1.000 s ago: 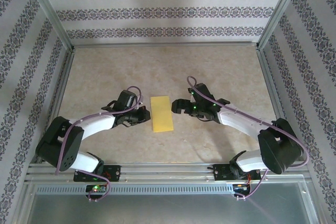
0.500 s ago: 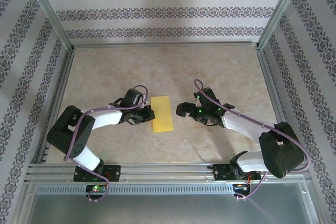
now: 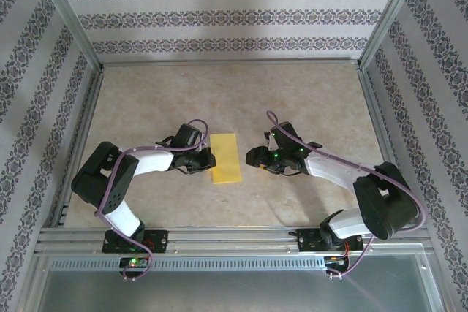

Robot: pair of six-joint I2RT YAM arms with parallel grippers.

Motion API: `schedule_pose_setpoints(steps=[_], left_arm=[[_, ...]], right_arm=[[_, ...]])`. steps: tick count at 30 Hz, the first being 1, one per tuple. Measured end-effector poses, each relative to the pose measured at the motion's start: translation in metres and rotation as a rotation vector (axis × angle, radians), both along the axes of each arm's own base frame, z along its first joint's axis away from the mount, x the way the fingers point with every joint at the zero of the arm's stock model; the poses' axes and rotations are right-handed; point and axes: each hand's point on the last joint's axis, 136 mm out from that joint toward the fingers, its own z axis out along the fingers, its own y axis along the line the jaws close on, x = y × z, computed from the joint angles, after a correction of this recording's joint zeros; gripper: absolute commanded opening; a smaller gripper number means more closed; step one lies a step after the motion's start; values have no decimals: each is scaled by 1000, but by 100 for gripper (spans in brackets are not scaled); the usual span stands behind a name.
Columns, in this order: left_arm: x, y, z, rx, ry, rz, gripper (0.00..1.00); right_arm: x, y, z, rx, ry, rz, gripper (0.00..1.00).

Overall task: Fold a paper plane with a square sheet of paper (fold left side to right side)
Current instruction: Fold the triangle a second time at the center of the table.

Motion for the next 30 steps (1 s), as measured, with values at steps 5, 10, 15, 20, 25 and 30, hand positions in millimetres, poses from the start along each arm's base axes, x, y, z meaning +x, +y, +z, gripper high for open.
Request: schedule_pose_setpoints(steps=[5, 10, 15, 20, 25, 30], left_arm=[[0, 0, 0, 1, 1, 0, 6], [0, 0, 0, 1, 0, 0, 6], [0, 0, 0, 1, 1, 0, 6], [0, 0, 0, 1, 1, 0, 6], [0, 0, 0, 1, 1, 0, 6], [0, 0, 0, 1, 1, 0, 6]], right_arm=[[-18, 19, -15, 3, 83, 62, 51], [-28, 31, -26, 1, 136, 89, 47], [-25, 42, -26, 12, 137, 102, 42], [-24, 48, -28, 22, 140, 103, 40], [-24, 49, -35, 14, 153, 99, 40], [-25, 49, -36, 11, 157, 100, 40]])
